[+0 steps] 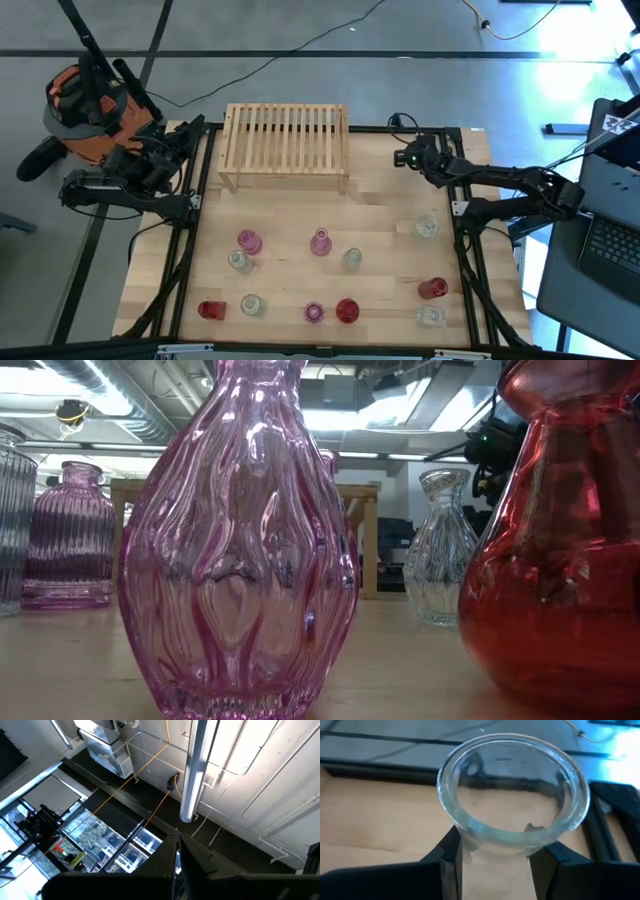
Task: Sort vases onto shelf
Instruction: Put the transparent vase on the shelf
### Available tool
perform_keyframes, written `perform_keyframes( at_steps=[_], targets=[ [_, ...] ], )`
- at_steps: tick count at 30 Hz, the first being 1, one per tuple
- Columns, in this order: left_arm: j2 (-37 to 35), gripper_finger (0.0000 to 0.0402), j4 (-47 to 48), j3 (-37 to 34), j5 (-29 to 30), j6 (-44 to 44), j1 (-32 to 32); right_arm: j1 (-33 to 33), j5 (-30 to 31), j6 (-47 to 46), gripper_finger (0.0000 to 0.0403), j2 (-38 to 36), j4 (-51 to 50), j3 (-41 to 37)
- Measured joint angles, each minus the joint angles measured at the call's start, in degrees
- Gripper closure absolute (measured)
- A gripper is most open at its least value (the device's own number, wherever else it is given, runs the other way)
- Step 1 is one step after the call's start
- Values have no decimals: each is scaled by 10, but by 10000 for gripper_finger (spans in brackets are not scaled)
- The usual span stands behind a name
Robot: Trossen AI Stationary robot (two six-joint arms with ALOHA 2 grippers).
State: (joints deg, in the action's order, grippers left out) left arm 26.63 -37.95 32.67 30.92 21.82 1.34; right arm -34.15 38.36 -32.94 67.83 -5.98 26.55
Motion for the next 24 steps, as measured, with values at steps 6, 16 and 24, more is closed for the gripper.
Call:
perform_keyframes(
  at_steps=[6, 16, 24],
  targets=[
    [0, 386, 0, 0, 0, 0, 0, 0, -40, 65, 279, -1, 99, 0],
    [0, 386, 1, 0, 0, 1, 0, 1, -160, 235, 279, -17, 353, 10],
    [0, 386, 19, 0, 16, 2, 0, 1, -257, 358, 279, -11, 338, 144]
  ],
)
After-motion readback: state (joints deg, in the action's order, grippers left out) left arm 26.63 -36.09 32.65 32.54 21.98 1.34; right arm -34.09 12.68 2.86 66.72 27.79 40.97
